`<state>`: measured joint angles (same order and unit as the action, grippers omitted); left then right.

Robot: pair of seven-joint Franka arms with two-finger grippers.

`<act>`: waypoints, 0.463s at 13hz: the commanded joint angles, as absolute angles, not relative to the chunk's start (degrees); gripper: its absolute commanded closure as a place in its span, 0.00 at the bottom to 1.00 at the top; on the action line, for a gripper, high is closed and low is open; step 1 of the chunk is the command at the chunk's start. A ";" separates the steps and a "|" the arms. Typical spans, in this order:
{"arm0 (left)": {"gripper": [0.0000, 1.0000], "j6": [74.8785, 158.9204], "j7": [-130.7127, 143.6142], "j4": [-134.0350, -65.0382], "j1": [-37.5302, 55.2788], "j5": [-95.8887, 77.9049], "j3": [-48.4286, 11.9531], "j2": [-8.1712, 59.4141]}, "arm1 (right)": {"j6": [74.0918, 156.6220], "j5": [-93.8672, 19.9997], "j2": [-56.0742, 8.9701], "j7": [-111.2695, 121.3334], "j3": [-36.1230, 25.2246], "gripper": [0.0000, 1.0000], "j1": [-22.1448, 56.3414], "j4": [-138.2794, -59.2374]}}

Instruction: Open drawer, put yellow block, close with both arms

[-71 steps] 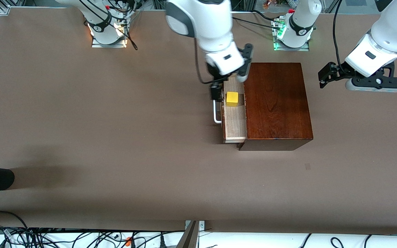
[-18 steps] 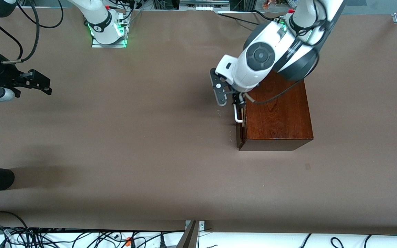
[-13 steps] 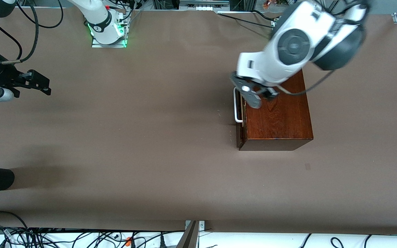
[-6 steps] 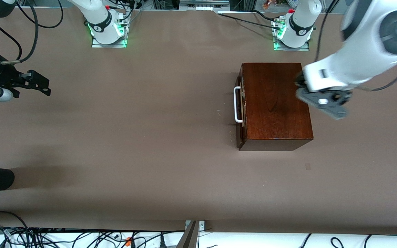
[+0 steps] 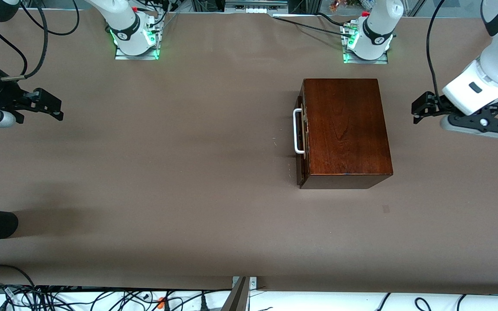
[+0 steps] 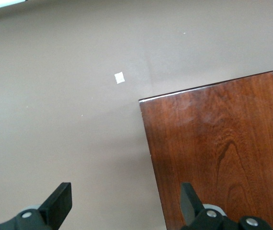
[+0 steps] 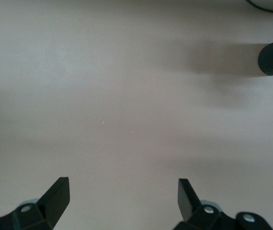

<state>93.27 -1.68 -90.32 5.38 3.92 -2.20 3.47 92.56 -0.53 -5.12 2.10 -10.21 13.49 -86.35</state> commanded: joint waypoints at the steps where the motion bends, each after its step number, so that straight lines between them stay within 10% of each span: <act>1: 0.00 95.36 2.97 -97.10 5.19 0.89 -1.49 -1.22 | 92.46 -1.67 -5.45 2.11 -10.02 0.00 13.10 -85.43; 6: 0.00 96.94 3.43 -98.35 4.48 0.70 -1.49 -1.50 | 92.55 -1.76 -5.45 2.11 -10.02 0.00 13.01 -85.43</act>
<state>95.79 3.01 -96.36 4.72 1.68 -1.54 0.14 92.63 -0.54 -5.12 2.10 -10.20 13.49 -86.35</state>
